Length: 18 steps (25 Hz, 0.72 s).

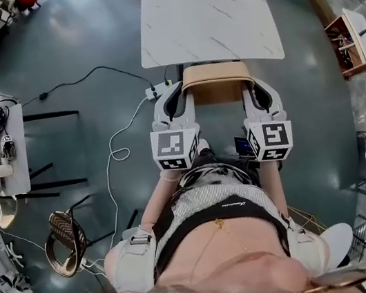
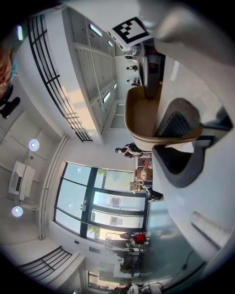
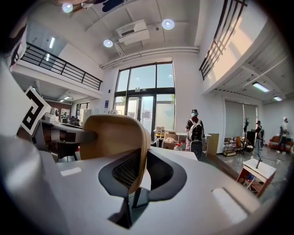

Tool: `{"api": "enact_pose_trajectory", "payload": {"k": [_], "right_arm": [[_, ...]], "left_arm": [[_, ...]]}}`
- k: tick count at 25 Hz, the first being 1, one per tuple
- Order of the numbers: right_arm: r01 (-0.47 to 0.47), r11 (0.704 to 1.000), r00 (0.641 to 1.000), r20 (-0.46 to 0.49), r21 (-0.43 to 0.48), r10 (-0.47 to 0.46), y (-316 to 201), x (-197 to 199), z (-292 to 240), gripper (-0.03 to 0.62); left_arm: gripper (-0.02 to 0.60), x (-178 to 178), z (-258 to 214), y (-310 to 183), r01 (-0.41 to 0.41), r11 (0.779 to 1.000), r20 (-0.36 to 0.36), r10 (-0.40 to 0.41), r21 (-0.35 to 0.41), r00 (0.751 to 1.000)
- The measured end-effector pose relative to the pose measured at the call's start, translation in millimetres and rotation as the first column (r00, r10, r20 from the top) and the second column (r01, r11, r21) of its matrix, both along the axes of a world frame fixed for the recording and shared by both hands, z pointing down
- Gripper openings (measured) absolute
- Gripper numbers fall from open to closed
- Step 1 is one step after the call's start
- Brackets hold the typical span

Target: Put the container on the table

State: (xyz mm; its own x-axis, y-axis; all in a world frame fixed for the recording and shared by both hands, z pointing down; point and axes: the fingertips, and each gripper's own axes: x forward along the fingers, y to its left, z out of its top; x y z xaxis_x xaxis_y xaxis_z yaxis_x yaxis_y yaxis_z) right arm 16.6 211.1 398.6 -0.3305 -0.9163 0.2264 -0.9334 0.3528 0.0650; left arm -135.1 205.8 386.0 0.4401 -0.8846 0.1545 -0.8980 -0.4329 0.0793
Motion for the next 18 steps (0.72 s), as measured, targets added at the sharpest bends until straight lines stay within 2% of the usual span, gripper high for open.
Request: {"api": "enact_pose_trajectory", "payload": {"k": [9, 18], "right_arm": [[-0.005, 1.0, 1.0, -0.011, 0.0, 0.005, -5.3, -12.8, -1.9, 0.061], [0.019, 1.0, 1.0, -0.012, -0.012, -0.019, -24.3, -23.7, -0.2, 0.061]], "left_arm": [[0.038, -12.8, -1.3, -6.9, -0.009, 1.0, -0.01, 0.009, 0.009, 1.0], [0.038, -23.7, 0.4, -21.8, 0.021, 1.0, -0.005, -0.021, 0.0, 1.0]]}}
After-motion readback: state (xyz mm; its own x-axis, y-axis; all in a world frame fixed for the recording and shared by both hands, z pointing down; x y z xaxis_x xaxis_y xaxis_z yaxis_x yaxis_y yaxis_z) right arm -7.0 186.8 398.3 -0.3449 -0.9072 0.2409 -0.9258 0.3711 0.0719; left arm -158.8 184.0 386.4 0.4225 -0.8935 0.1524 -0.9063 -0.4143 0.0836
